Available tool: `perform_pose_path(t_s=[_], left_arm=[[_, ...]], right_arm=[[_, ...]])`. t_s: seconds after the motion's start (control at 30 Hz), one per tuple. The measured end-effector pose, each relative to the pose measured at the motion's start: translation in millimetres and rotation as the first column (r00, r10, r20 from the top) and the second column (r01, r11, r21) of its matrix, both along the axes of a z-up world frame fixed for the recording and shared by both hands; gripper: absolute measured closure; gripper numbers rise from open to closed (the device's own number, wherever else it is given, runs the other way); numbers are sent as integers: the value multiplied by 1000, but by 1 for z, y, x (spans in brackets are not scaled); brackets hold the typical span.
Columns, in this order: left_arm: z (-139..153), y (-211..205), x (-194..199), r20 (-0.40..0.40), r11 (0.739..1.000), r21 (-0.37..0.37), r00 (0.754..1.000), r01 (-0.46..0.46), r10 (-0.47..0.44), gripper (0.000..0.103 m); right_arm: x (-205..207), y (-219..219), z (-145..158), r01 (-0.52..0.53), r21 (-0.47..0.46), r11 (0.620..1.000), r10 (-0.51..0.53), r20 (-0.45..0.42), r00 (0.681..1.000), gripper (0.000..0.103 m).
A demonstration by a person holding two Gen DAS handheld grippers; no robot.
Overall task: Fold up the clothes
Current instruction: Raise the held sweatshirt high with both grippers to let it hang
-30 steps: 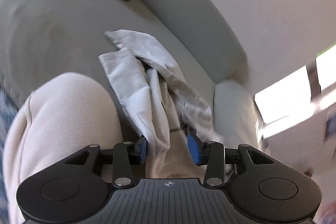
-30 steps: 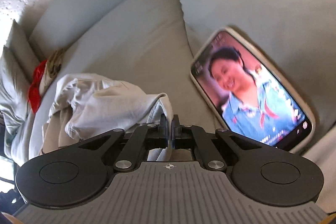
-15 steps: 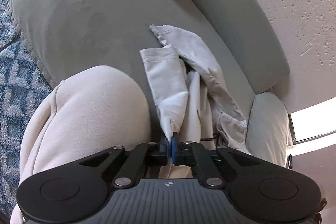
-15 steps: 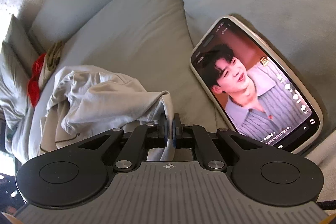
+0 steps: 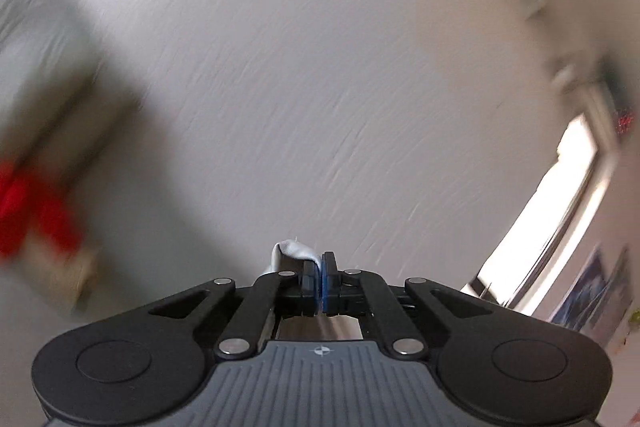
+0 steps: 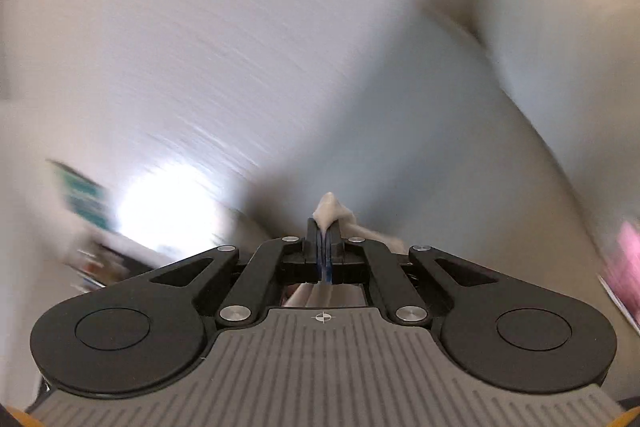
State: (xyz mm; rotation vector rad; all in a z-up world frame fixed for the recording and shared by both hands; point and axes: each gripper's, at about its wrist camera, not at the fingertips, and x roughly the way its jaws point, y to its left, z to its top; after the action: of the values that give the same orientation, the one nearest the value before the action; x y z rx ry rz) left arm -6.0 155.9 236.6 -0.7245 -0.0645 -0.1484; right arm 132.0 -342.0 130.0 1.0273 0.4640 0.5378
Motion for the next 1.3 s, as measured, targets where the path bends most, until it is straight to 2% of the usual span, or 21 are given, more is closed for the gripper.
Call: perform_pose_path(t_s=[0.07, 0.1, 0.17, 0.23, 0.27, 0.3, 0.33, 0.4, 0.47, 0.53, 0.63, 0.7, 0.8, 0.83, 0.93, 1.0, 1.07, 1.13, 1.2, 1.27, 1.3], left_arm=[[15, -3, -12, 45, 1000, -2, 999, -27, 27, 103], [17, -3, -14, 35, 1000, -12, 999, -21, 21, 103], [17, 1, -19, 51, 998, -57, 999, 19, -16, 103], [17, 0, -34, 149, 997, -59, 988, 41, -32, 103], [17, -1, -40, 187, 997, -56, 982, 48, -37, 103], [16, -3, -40, 165, 999, -33, 986, 32, -26, 103], [15, -6, -39, 140, 1000, -16, 990, 23, -20, 103], [11, -1, -35, 98, 996, -58, 993, 68, -62, 103], [15, 0, -46, 112, 997, -49, 992, 64, -59, 103], [20, 5, -52, 114, 997, -53, 992, 63, -56, 103], [22, 14, -33, 43, 998, -54, 998, 45, -42, 103], [23, 20, -18, -9, 998, -56, 999, 33, -33, 103], [3, 34, 41, -177, 997, -77, 984, 19, -33, 103], [-8, 38, 62, -230, 996, -84, 972, 23, -42, 103], [-42, 52, 148, -382, 995, -96, 923, 20, -55, 103], [-52, 58, 196, -432, 992, -122, 899, 17, -68, 103], [-42, 59, 216, -403, 990, -138, 913, 16, -71, 103], [-14, 57, 214, -283, 992, -115, 956, 53, -84, 103], [6, 58, 203, -184, 993, -91, 979, 72, -88, 103], [10, 60, 192, -147, 992, -91, 984, 86, -99, 103], [2, 61, 188, -147, 991, -97, 983, 92, -106, 103]], right_arm=[[-27, -9, 55, 70, 15, 997, -72, 173, 982, 102], [-40, -12, 77, 102, 6, 995, -100, 240, 966, 102], [-57, -10, 105, 121, -54, 991, -102, 280, 955, 102], [-75, -14, 123, 102, -28, 994, -88, 318, 944, 102], [-88, -17, 132, 102, -11, 995, -92, 362, 928, 102], [-99, -17, 137, 114, -3, 994, -103, 399, 911, 102], [-104, -15, 139, 120, -19, 993, -103, 397, 912, 102], [-113, -11, 142, 132, -49, 990, -102, 392, 914, 102], [-118, -11, 143, 121, -41, 992, -98, 370, 924, 102], [-128, -13, 149, 148, -44, 988, -118, 397, 910, 102], [-135, -12, 163, 162, -61, 985, -121, 426, 897, 101], [-114, -5, 160, 153, -90, 984, -106, 395, 913, 101], [-71, 11, 151, 139, -148, 979, -86, 319, 944, 101], [-53, 17, 146, 134, -170, 976, -82, 284, 955, 101], [34, 48, 115, 106, -278, 955, -77, 113, 991, 101], [99, 71, 94, 101, -361, 927, -99, 23, 995, 101], [137, 83, 90, 130, -387, 913, -141, 2, 990, 101], [147, 88, 109, 169, -374, 912, -155, 66, 986, 101], [147, 90, 132, 208, -349, 914, -166, 145, 975, 102], [133, 81, 149, 240, -335, 911, -178, 205, 962, 102], [127, 76, 154, 248, -328, 912, -179, 225, 958, 102]])
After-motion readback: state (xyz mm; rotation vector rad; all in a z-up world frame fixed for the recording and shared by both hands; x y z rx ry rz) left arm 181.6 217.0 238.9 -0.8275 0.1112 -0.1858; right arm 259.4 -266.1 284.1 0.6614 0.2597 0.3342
